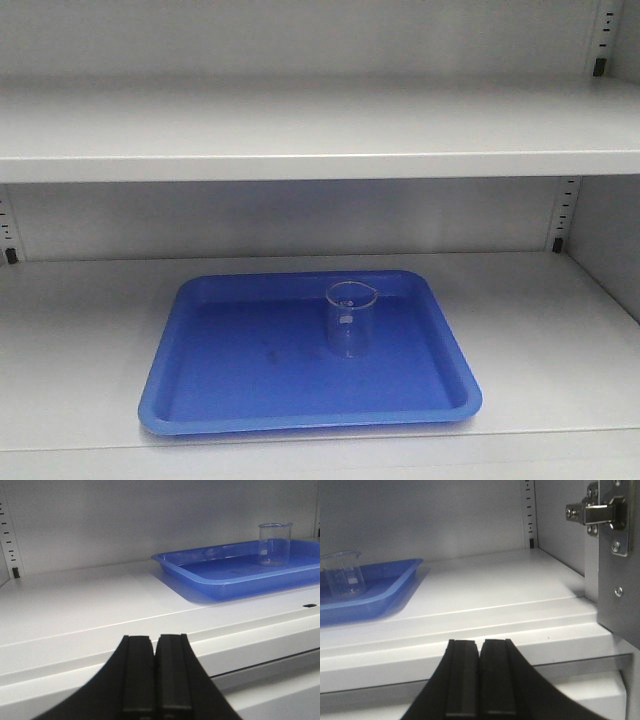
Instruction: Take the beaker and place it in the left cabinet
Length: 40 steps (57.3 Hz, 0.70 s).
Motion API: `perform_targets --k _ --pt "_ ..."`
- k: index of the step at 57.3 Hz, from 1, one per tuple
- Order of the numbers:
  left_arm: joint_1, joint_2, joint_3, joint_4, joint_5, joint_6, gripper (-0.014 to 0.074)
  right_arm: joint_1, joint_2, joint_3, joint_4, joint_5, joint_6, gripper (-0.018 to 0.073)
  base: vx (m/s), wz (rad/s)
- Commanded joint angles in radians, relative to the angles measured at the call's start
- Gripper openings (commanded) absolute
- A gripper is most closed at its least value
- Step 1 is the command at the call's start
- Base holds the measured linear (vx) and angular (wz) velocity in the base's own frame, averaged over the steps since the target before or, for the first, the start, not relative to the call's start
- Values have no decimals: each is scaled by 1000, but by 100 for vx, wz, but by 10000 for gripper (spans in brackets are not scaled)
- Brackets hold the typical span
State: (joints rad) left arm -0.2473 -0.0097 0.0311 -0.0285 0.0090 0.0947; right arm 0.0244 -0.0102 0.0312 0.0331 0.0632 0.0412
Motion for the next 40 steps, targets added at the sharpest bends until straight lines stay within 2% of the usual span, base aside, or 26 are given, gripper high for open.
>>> perform_targets --k 1,40 --pt "-6 -19 16 -8 -84 -3 1 -2 -17 6 -15 -70 2 -9 0 0" --pt "-6 -19 16 -8 -84 -3 1 -2 -17 6 -15 -70 2 -9 0 0"
